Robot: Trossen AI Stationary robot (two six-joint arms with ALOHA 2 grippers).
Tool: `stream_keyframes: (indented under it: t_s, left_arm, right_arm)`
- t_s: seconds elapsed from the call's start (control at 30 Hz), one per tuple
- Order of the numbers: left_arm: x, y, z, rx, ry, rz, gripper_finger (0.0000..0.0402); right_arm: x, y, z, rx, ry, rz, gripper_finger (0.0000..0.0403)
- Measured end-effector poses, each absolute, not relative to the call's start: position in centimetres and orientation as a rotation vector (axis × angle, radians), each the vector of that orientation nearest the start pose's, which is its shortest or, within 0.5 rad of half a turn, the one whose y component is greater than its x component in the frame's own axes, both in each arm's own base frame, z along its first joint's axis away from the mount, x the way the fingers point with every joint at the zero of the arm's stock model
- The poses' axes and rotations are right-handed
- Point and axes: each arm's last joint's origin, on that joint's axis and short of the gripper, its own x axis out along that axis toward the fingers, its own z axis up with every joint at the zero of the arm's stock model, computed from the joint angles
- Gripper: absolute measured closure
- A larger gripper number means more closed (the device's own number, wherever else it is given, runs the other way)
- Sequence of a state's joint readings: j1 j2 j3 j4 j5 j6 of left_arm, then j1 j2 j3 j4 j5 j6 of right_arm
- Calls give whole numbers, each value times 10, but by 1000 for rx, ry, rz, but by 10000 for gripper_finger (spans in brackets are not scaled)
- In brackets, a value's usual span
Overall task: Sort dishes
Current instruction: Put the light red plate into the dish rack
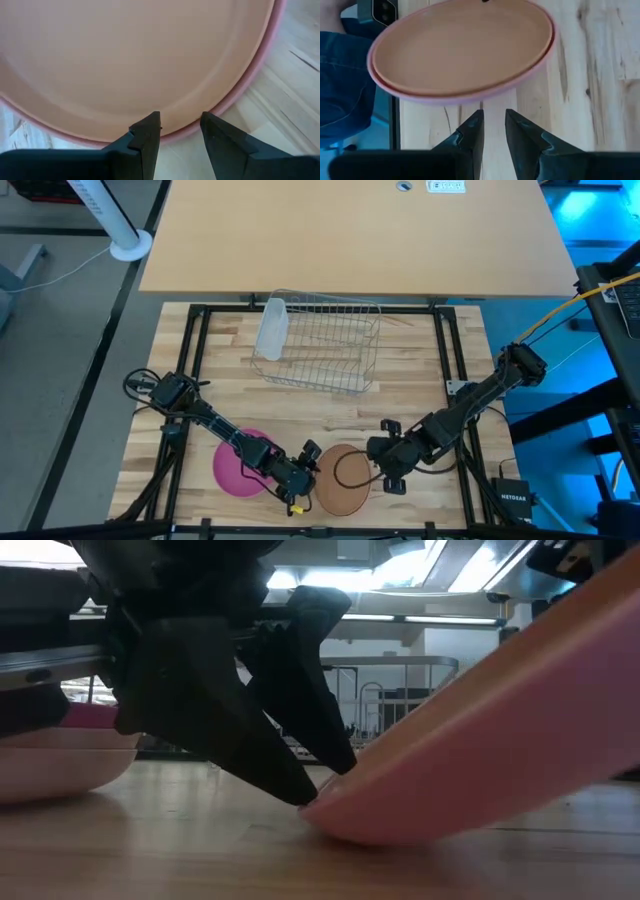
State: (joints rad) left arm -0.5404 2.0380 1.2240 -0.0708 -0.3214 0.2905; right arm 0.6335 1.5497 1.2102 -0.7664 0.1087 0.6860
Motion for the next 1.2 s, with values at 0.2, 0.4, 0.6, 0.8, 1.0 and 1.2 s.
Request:
stream_keyframes:
  t_s: [0.2,0.4,0.6,0.8,1.0,1.2]
  left_arm:
    - [357,-204,129,641,778,-322,263]
    - [357,-204,129,641,777,-322,263]
    - [357,-204,129,641,777,-322,263]
    - [357,-204,129,640,777,-322,263]
    - [357,-204,130,640,775,-321,263]
    - [357,-204,130,639,774,-321,263]
  right_arm:
    - [248,187,258,161,1076,83,318]
    - [251,189,261,158,1026,116,318]
    - [254,191,261,149,1002,128,318]
    - [258,194,253,146,1027,131,318]
    - [259,196,242,124,1084,123,318]
    - [258,196,242,127,1100,133,318]
